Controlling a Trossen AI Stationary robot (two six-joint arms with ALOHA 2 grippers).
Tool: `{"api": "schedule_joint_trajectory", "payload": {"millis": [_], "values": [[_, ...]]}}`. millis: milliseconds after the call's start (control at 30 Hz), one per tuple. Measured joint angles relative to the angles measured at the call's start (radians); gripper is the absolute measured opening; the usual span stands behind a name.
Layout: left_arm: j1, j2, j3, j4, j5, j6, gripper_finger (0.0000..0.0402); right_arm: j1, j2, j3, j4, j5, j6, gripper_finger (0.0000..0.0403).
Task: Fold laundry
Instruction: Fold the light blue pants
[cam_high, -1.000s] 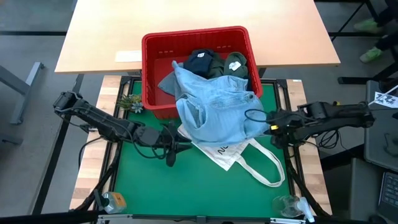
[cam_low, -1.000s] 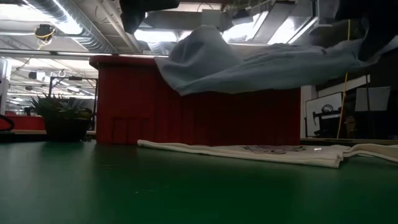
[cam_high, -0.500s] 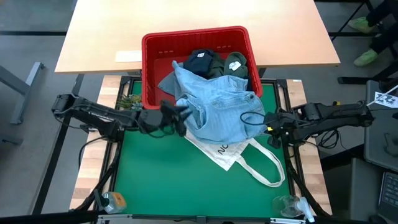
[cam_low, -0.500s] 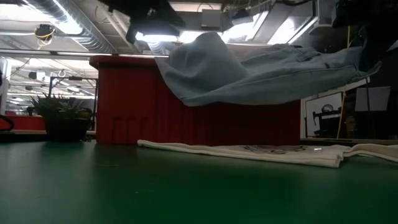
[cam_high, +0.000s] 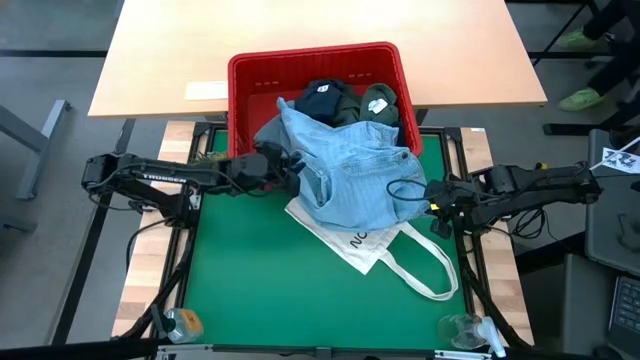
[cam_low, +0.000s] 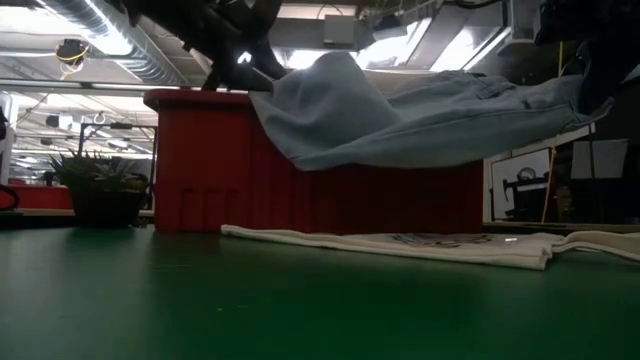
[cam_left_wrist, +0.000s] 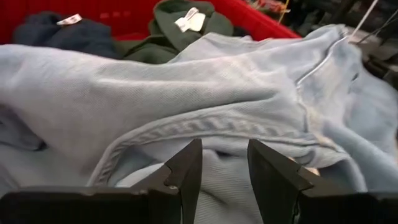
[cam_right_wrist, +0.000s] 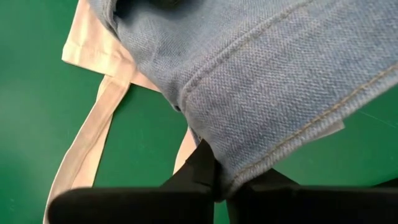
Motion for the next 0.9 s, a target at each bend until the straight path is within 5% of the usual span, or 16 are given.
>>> {"api": "schedule_joint_trajectory", "payload": {"millis": [267,533,900], "values": [[0.007,-0.001,0.003,-0.048,0.045,0.001,0.0109,0.0,0.0,0.0,0.0,0.0,0.0,0.0015],[0.014,-0.002,0.003,-0.04,0.045,0.032,0.001,0.0,0.0,0.0,0.002,0.0,0.0,0.0016],[0.057,-0.106,0.05,-0.035,0.152,0.047,0.0003,0.0,-0.036,0.001,0.008,0.024,0.0,0.0016]]}}
